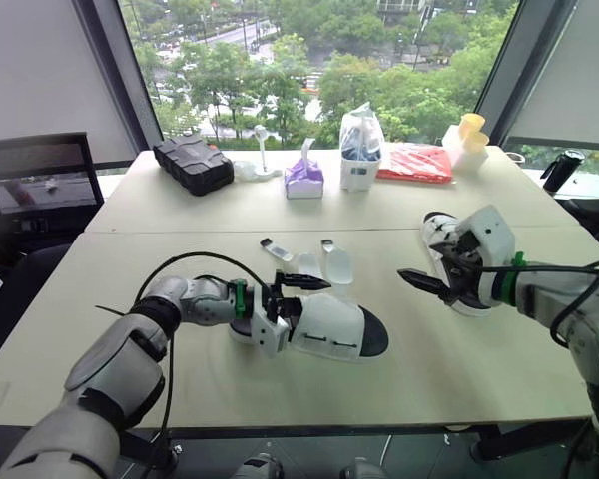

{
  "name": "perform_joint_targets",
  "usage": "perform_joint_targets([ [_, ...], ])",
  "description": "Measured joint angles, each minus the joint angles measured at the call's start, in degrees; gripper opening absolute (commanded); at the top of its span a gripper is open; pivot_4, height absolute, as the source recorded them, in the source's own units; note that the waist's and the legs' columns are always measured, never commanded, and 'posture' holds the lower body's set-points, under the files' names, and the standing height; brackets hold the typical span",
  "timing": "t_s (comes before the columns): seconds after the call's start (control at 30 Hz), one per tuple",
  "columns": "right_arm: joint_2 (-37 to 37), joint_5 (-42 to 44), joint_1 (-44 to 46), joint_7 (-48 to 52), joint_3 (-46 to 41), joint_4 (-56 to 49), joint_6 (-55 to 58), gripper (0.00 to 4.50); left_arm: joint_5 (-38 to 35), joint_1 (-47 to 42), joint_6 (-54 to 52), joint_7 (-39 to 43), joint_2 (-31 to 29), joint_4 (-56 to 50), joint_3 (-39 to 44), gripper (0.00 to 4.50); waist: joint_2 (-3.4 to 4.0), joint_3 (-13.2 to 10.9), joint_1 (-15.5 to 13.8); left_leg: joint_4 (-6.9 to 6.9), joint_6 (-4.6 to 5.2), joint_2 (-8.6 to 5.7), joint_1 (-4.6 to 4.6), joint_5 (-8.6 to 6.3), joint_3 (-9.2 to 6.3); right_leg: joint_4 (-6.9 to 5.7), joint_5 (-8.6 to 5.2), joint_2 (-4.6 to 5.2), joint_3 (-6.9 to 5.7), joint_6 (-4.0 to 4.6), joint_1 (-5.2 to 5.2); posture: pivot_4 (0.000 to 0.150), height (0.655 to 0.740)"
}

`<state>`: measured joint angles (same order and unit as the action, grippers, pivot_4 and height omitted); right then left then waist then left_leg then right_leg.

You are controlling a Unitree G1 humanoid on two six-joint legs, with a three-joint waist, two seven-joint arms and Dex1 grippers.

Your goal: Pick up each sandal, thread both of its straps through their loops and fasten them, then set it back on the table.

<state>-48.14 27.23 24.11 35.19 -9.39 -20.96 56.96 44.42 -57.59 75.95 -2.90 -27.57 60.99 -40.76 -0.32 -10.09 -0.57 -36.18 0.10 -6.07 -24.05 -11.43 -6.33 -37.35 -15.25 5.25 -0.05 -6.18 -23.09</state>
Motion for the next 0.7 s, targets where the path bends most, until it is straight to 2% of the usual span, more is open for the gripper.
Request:
perform_joint_targets([
  [0.37,0.01,-0.05,0.86,-0.06,0.28,0.48,-0.54,4.5,1.52,-2.11,-0.84,1.19,1.55,0.72,-0.67,4.44,-0.03,0.08,-0.29,-0.04,0.07,-0.09,0.01,0.04,-0.02,0.01,0.01,0.1,-0.02,-0.03,0.09,0.15,0.74],
  [0.47,0.01,-0.04,0.83,-0.11,0.28,0.46,-0.54,4.5,2.88,-2.71,-1.03,0.73,1.72,0.92,-1.28,3.65,-0.03,0.08,-0.27,-0.05,0.07,-0.09,0.01,0.04,-0.02,0.02,0.01,0.1,-0.02,-0.03,0.1,0.15,0.74],
  [0.7,0.08,0.01,0.38,-0.85,0.2,0.3,-0.44,4.5,6.16,-5.34,-2.14,-1.77,2.11,2.9,-2.34,0.03,-0.03,0.08,-0.18,-0.02,0.07,-0.08,-0.01,0.04,-0.02,0.01,0.01,0.09,-0.02,-0.04,0.05,0.15,0.74],
])
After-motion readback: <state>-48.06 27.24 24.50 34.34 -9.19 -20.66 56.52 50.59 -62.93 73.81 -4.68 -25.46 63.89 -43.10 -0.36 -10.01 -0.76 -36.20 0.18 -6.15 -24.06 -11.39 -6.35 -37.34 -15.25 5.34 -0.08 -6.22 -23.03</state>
